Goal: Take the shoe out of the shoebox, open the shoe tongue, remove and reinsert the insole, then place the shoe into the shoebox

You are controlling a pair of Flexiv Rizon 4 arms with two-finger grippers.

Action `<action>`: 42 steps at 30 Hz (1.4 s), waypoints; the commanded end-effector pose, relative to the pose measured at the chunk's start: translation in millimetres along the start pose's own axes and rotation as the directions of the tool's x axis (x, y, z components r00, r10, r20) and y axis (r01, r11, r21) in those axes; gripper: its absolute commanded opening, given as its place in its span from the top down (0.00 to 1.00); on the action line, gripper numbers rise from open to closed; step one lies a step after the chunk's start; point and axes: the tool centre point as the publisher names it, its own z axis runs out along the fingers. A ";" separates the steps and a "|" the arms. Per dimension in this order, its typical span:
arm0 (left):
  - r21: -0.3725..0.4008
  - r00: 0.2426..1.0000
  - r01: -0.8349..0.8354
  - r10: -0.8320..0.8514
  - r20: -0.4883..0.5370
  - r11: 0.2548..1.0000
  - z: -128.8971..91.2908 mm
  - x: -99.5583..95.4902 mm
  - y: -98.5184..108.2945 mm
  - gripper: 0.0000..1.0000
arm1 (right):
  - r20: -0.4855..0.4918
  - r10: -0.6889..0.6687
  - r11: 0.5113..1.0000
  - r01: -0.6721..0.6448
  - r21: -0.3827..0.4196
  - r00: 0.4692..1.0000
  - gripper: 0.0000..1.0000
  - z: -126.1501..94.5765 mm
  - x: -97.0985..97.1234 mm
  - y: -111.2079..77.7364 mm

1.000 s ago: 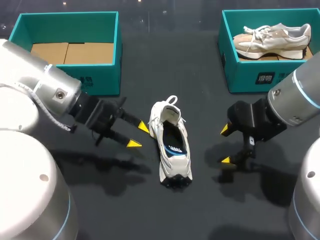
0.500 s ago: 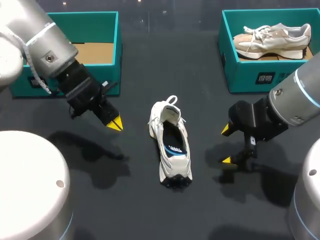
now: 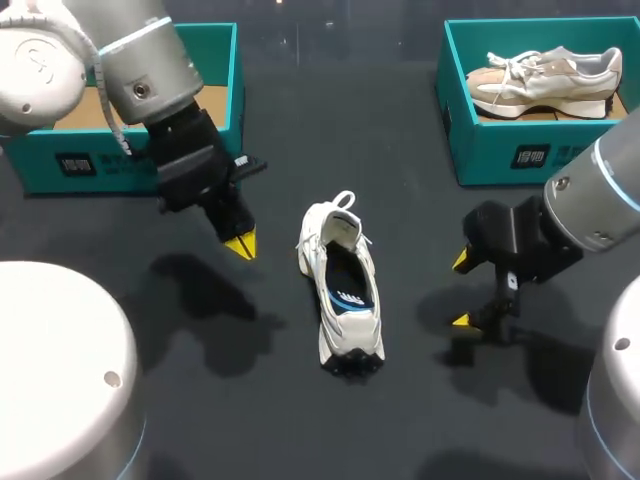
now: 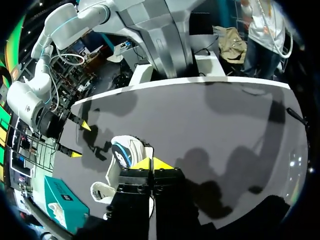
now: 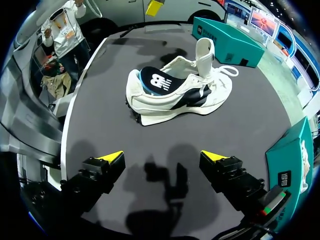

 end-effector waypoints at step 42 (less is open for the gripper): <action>-0.007 0.954 -0.162 0.155 -0.257 0.987 116.2 -69.6 8.3 1.00 | 0.018 0.033 0.999 -0.033 0.009 0.999 0.00 -31.4 7.7 -20.2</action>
